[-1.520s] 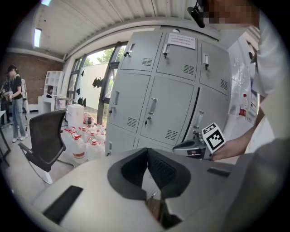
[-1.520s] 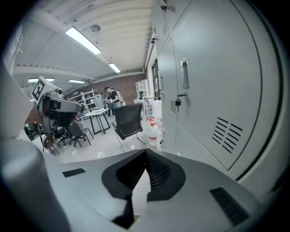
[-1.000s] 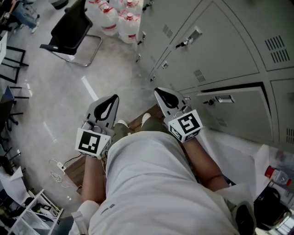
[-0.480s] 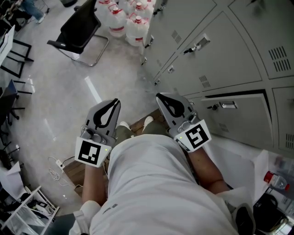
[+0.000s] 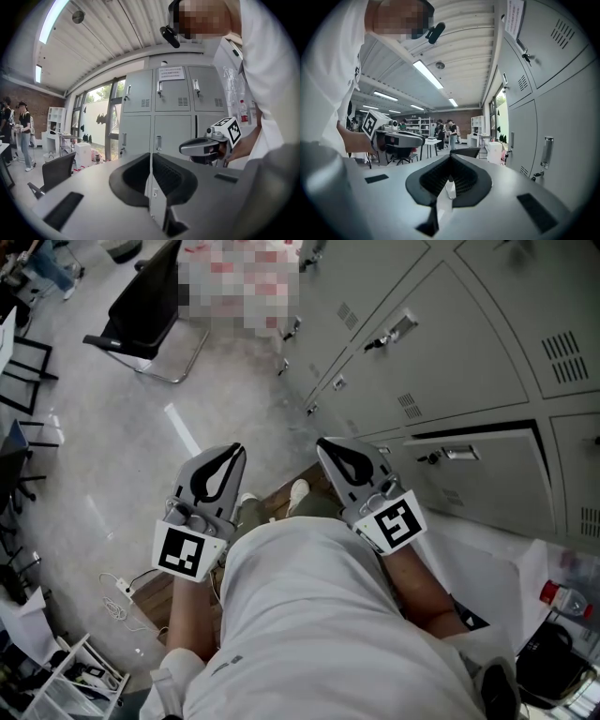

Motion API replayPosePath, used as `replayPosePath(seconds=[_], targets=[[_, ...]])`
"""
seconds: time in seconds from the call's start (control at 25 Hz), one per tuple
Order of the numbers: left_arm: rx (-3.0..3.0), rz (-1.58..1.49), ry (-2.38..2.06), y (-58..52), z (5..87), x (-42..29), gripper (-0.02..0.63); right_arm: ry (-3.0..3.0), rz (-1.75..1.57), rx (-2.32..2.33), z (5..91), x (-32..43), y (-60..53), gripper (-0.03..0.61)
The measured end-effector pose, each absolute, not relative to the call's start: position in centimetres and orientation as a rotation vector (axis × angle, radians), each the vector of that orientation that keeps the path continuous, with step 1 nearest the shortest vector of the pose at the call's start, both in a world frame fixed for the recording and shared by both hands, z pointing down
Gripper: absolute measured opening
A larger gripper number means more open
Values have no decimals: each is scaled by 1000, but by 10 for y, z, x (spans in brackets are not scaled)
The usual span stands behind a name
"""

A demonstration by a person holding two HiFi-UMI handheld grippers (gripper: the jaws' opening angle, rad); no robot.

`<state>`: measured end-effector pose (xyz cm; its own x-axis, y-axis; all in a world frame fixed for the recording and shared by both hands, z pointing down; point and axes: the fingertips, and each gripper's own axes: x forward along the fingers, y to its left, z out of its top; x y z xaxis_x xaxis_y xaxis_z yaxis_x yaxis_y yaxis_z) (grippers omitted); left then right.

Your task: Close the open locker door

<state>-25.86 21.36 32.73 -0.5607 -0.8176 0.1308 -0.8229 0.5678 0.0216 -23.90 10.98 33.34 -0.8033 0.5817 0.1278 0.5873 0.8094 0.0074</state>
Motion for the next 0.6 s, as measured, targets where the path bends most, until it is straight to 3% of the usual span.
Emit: replayPosePath(seconds=[0.6], targets=[[1497,29,-2602,191,327,-271,5,-2848,-108,-887,342,-242,94,9]])
